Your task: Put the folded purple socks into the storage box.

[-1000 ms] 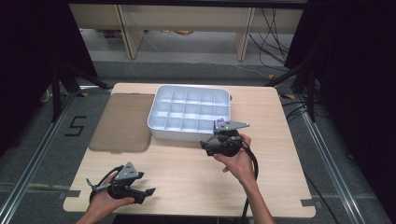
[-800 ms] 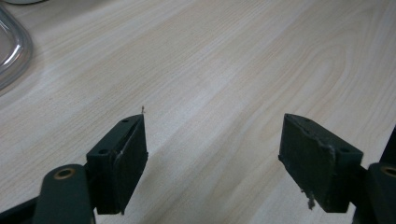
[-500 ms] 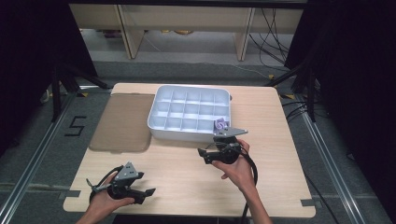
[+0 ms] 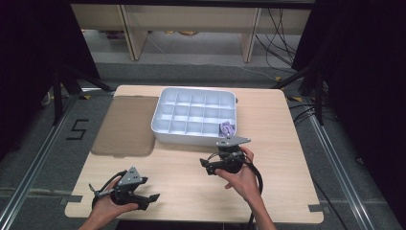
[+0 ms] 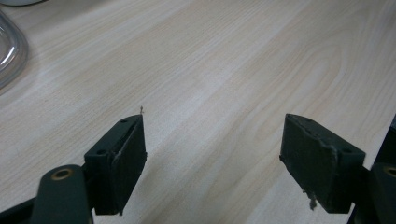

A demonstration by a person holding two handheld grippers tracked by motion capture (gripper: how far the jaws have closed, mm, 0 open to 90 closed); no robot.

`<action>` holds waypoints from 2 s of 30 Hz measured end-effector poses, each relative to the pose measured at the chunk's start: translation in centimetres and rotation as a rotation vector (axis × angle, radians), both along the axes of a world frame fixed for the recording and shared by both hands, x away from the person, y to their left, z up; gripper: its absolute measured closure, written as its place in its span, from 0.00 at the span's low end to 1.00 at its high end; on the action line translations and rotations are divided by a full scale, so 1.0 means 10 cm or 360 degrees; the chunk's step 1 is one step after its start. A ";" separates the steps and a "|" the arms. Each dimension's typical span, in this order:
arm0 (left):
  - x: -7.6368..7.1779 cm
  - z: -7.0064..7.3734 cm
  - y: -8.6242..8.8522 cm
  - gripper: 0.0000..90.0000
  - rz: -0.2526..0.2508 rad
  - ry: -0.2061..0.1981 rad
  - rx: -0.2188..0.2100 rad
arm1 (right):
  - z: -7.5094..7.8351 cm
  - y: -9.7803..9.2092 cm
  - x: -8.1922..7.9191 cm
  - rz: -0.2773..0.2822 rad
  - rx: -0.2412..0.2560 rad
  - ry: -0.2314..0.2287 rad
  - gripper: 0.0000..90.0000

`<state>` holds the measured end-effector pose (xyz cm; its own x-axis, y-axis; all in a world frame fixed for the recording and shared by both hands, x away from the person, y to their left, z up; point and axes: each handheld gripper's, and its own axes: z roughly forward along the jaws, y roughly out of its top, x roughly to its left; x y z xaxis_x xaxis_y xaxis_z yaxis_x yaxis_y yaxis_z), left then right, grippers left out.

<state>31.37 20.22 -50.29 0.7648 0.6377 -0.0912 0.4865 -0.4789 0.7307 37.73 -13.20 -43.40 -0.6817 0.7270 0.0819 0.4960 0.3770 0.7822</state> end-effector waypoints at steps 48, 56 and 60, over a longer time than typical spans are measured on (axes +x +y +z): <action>-0.05 -0.01 -0.07 0.24 -0.0032 0.0022 -0.0002 | -0.42 -0.12 -0.45 0.0024 0.0025 0.0057 0.20; -0.07 -0.01 -0.09 0.21 -0.0084 0.0012 -0.0015 | -0.47 -0.15 -0.55 0.0029 0.0028 0.0057 0.21; -0.07 0.00 -0.10 0.20 -0.0108 -0.0004 -0.0007 | -0.52 -0.16 -0.60 0.0029 0.0022 0.0088 0.21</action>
<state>30.67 19.22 -50.34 0.8065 0.5840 -0.0917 0.4510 -0.5075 0.7342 31.72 -14.81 -48.57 -0.6892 0.7128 0.1297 0.5315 0.3758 0.7591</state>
